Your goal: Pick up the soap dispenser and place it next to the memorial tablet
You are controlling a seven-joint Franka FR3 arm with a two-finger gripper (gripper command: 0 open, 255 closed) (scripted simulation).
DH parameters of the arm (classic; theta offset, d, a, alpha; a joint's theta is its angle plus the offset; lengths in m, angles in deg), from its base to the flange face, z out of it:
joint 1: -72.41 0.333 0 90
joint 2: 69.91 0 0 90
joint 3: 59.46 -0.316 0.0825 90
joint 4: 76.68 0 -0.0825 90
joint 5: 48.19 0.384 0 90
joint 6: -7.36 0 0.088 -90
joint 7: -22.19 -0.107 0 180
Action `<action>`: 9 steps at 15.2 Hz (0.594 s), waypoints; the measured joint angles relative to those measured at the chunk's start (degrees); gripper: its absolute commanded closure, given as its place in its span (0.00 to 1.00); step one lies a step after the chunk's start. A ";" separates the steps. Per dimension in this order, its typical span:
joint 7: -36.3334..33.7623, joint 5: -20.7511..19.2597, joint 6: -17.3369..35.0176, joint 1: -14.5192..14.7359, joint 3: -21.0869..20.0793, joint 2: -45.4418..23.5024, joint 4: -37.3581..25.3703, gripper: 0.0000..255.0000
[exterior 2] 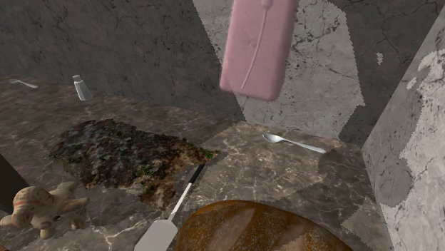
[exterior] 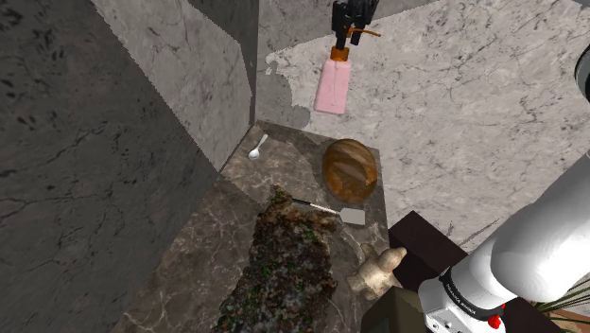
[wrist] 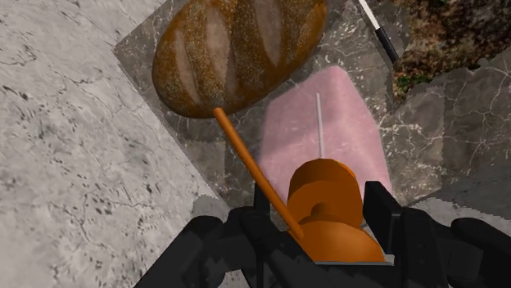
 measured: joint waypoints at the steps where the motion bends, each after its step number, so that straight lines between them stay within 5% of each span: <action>1: -0.86 0.24 0.46 0.35 -0.34 1.55 2.05 1.00; 9: -9.07 2.56 0.84 4.13 -4.39 12.00 13.78 1.00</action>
